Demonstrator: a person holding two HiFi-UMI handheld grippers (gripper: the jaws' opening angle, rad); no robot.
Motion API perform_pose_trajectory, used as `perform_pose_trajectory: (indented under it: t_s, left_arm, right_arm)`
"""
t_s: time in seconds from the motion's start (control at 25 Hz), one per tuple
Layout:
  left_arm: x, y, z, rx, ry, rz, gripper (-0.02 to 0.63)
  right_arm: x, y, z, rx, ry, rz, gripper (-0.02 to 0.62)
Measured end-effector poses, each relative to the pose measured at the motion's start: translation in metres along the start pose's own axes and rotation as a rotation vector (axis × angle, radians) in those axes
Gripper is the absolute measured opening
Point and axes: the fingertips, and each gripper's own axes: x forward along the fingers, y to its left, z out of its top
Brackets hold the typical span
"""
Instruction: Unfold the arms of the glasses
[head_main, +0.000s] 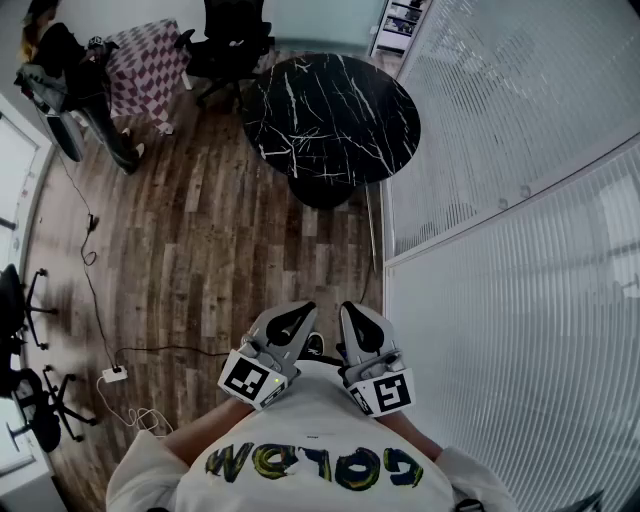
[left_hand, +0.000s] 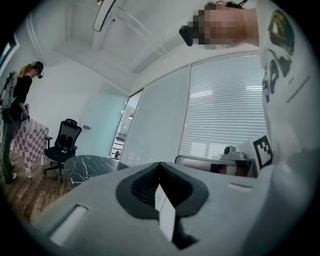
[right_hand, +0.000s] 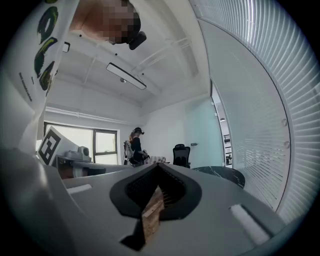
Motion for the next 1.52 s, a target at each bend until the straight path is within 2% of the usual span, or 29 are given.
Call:
perform_pose_trajectory:
  t_s: [0.52,1.2,1.52]
  left_arm:
    - [0.010,-0.017,-0.004,0.007,0.000,0.010,0.002]
    - [0.044,-0.069,-0.028,-0.018,0.035,0.031,0.002]
    - [0.058,-0.062,-0.030,-0.011,0.041,0.052,0.002]
  right_arm:
    - [-0.017,-0.010,0.007,0.002,-0.037,0.018,0.002]
    - [-0.065,-0.055,-0.005,0.001,0.005,0.010,0.002]
    - [-0.059,-0.067,-0.006,0.036,-0.013,0.027,0.002]
